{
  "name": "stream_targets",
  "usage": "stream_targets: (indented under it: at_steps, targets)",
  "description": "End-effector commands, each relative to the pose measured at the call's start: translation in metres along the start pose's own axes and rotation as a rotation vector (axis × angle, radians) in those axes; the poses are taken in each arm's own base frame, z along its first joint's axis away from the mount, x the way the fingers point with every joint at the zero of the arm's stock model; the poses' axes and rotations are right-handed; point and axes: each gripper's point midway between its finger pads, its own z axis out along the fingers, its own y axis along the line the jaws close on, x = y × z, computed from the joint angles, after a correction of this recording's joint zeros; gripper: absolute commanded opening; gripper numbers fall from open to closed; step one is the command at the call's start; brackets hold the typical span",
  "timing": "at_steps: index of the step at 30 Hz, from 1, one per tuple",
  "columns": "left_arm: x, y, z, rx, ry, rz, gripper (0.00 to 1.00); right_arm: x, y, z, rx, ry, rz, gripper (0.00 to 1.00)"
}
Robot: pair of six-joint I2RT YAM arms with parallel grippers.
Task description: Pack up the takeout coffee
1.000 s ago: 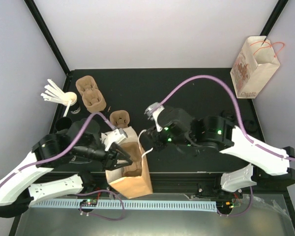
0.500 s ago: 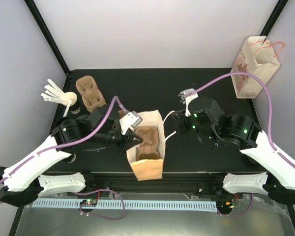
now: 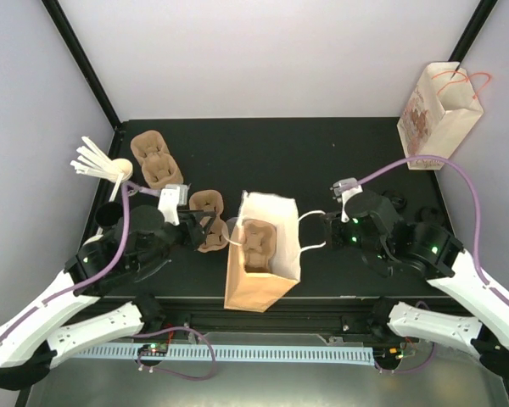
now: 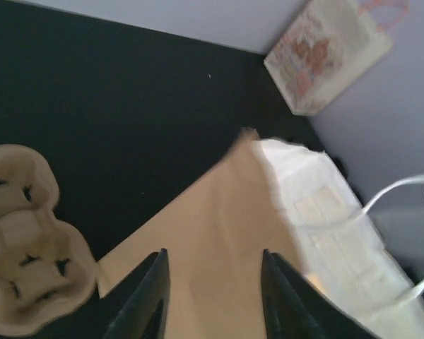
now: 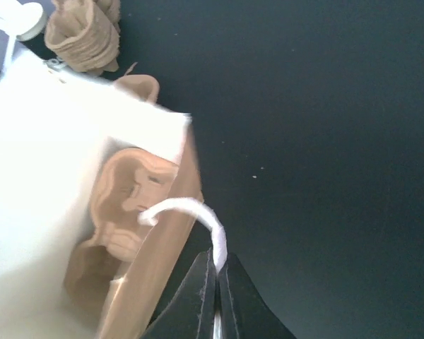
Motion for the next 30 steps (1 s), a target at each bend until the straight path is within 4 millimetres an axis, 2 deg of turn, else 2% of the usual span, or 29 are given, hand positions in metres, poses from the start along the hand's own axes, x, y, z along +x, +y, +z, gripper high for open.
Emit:
stream_targets:
  at_steps: [1, 2, 3, 8, 11, 15, 19, 20, 21, 24, 26, 29, 30]
  targets:
    - [-0.017, 0.006, -0.008, 0.016, -0.128, -0.133, 0.53, -0.001, 0.009, -0.012, -0.09, -0.025, -0.029, 0.05]
    - [-0.016, 0.006, -0.009, 0.02, -0.129, -0.134, 0.63, -0.001, 0.012, -0.013, -0.104, -0.022, -0.038, 0.06]
    - [-0.016, 0.005, -0.01, 0.026, -0.126, -0.125, 0.67, -0.001, 0.015, -0.013, -0.117, -0.019, -0.05, 0.07]
    - [-0.03, -0.006, -0.024, 0.029, -0.109, -0.036, 0.77, -0.015, 0.026, -0.018, -0.141, -0.027, -0.086, 0.11]
    - [-0.039, -0.036, -0.026, 0.108, -0.044, 0.043, 0.85, -0.027, 0.034, -0.021, -0.152, -0.034, -0.104, 0.11]
    - [-0.036, -0.081, -0.02, 0.256, 0.102, 0.114, 0.91, -0.042, 0.043, -0.025, -0.174, -0.064, -0.099, 0.11]
    - [-0.037, -0.1, -0.014, 0.259, 0.206, 0.186, 0.99, -0.05, 0.052, -0.024, -0.212, -0.087, -0.091, 0.1]
    - [-0.035, -0.098, -0.013, 0.214, 0.245, 0.217, 0.99, -0.051, 0.054, -0.023, -0.216, -0.083, -0.09, 0.1]
    - [-0.042, -0.099, -0.012, 0.18, 0.245, 0.246, 0.99, -0.051, 0.056, -0.022, -0.222, -0.082, -0.09, 0.1]
    - [-0.039, -0.085, -0.013, 0.03, 0.343, 0.322, 0.99, -0.054, 0.062, -0.019, -0.239, -0.08, -0.09, 0.11]
    - [-0.034, -0.083, -0.007, -0.026, 0.406, 0.347, 0.98, -0.056, 0.065, -0.02, -0.253, -0.082, -0.089, 0.11]
    - [-0.023, -0.089, -0.01, 0.005, 0.47, 0.322, 0.83, -0.06, 0.073, -0.023, -0.289, -0.088, -0.092, 0.12]
    - [-0.019, -0.093, -0.012, 0.031, 0.483, 0.305, 0.75, -0.06, 0.077, -0.024, -0.308, -0.085, -0.094, 0.14]
